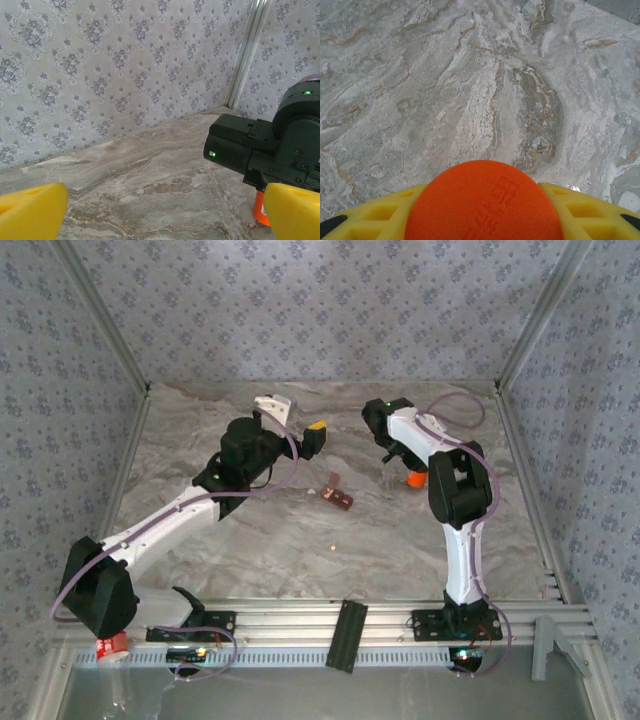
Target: Sort the pills into containers
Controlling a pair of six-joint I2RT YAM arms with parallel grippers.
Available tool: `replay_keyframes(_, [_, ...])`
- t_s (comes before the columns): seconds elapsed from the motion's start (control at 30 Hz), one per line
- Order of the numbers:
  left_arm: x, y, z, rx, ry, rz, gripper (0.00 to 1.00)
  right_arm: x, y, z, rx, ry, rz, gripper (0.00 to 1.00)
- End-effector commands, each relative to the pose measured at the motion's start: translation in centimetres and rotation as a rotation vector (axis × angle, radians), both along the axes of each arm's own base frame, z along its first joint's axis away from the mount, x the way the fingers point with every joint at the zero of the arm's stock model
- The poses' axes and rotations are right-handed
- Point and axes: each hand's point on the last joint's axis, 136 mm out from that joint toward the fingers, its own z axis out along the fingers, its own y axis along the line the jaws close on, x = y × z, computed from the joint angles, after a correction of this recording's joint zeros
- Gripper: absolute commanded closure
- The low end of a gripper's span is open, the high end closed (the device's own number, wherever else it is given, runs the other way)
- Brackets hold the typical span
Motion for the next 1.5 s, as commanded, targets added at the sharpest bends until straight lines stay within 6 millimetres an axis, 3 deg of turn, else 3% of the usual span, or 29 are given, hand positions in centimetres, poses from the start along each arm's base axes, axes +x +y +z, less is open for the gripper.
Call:
replay_keyframes(0.0, [-0.1,0.2,0.6,-0.024,-0.004,0.0,0.0,-0.8,0.2,0.0,0.001,-0.025,-0.014,0.6])
replay_keyframes(0.2, [0.0,0.2,0.8,-0.025,-0.003,0.005,0.0,-0.7,0.4,0.3,0.008,-0.046,0.028,0.29])
replay_keyframes(0.43, [0.1,0.2,1.0,-0.026,0.003,0.01,0.0,0.9,0.6,2.6,0.063,-0.13,0.132,0.09])
replay_keyframes(0.53, [0.2,0.2,1.0,-0.023,0.006,0.014,0.0,1.8,0.7,5.8,0.071,-0.205,0.208,0.06])
replay_keyframes(0.7, [0.6,0.3,0.9,-0.004,0.011,0.031,0.0,2.8,1.6,13.2,0.104,-0.376,0.393,0.02])
replay_keyframes(0.8, [1.2,0.6,0.6,0.02,0.023,0.053,0.0,3.4,3.8,17.5,0.136,-0.469,0.605,0.04])
replay_keyframes(0.9, [2.2,1.3,0.3,0.022,0.049,0.079,0.0,2.5,7.1,19.1,0.239,-0.475,0.815,0.08])
replay_keyframes(1.03, [4.0,3.2,-0.2,0.015,0.106,0.139,0.0,-0.5,13.3,17.4,0.371,-0.378,1.123,0.18])
replay_keyframes(1.2, [5.6,5.0,-1.1,0.02,0.147,0.19,0.0,-5.2,19.5,10.9,0.58,-0.225,1.362,0.38])
replay_keyframes(1.33, [6.0,5.4,-1.8,0.031,0.162,0.199,0.0,-8.6,22.2,4.6,0.677,-0.079,1.435,0.5])
replay_keyframes(1.47, [6.2,5.5,-2.7,0.044,0.181,0.206,0.0,-11.2,24.2,0.8,0.707,0.035,1.499,0.57])
